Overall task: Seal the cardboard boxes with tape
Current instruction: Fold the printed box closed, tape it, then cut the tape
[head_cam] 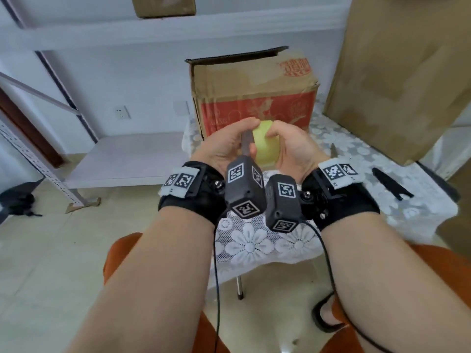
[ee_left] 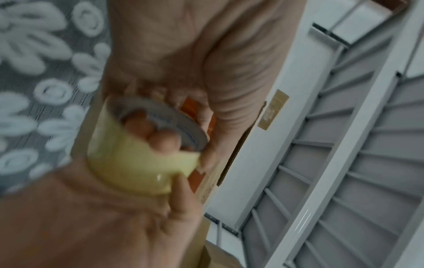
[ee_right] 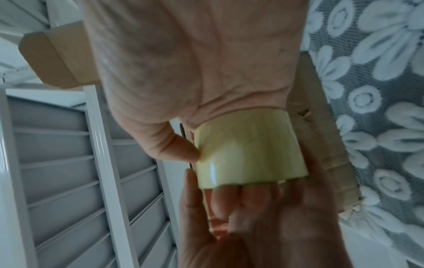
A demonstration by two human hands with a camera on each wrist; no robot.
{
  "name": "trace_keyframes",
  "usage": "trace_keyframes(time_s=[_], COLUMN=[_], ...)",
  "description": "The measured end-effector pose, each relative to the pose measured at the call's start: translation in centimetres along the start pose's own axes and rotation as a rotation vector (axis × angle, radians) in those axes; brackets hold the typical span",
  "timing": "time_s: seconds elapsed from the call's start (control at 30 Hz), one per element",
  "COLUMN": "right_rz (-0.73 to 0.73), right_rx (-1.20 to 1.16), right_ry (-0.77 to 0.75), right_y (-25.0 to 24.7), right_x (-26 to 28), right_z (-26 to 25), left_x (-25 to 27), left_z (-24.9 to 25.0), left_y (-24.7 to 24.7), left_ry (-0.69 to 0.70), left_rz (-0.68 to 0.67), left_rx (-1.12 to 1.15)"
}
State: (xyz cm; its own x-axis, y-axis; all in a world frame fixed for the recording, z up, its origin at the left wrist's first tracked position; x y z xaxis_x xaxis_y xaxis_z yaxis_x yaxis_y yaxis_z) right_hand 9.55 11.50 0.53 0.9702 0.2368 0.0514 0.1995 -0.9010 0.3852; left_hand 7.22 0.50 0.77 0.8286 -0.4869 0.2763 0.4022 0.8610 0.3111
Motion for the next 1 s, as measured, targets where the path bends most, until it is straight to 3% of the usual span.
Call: trace_keyframes(time_s=[0.07, 0.17, 0.3, 0.47, 0.7, 0.87, 1.0], right_rz=[0.036, 0.073, 0.108, 0.057, 0.128, -0.006, 0.052], right_rx=[0.097, 0.278, 0.197, 0.197, 0.281, 0.302, 0.325], right_ry=[-0.05, -0.049, 0.025, -0.041, -0.107, -0.081, -0.107], right_y=[0.0, -0.3, -1.1, -0.4, 0.0, 0.0, 0.0], right_x=[0.4, 1.2, 2.1, 3.2, 2.9, 3.7, 3.7], right_z=[1.4, 3.3, 4.6, 4.8, 4.8, 5.2, 5.4], left_x=[-0.3, -0.1, 0.2, 0.8, 0.6, 1.1, 1.3], left_z=[-1.1, -4.1, -7.0, -7.0, -7.3, -7.5, -7.6], left_y=[0.0, -0.2, -0.5, -0.5, -1.3, -1.3, -1.0], left_ry=[0.013, -0.053, -0.141, -0.145, -0.06, -0.122, -0.093], left_rz=[0.102, 0.144, 0.124, 0.084, 0.106, 0.066, 0.1], left_rx=[0.073, 0.246, 0.267, 0.304, 0.345, 0.366, 0.37])
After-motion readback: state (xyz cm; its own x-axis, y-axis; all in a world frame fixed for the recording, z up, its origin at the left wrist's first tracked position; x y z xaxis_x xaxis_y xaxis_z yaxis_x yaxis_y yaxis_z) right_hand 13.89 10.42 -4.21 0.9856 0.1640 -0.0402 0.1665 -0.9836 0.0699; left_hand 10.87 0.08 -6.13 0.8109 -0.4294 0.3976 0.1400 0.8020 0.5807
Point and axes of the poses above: each hand's wrist, its own x-axis away from the middle knuckle, its own y-axis out of the palm, z = x × y, the point moved 4 cm from there along -x, towards the middle knuckle, and after that the axes turned 2 degrees about -z, right-handed, at the moved point
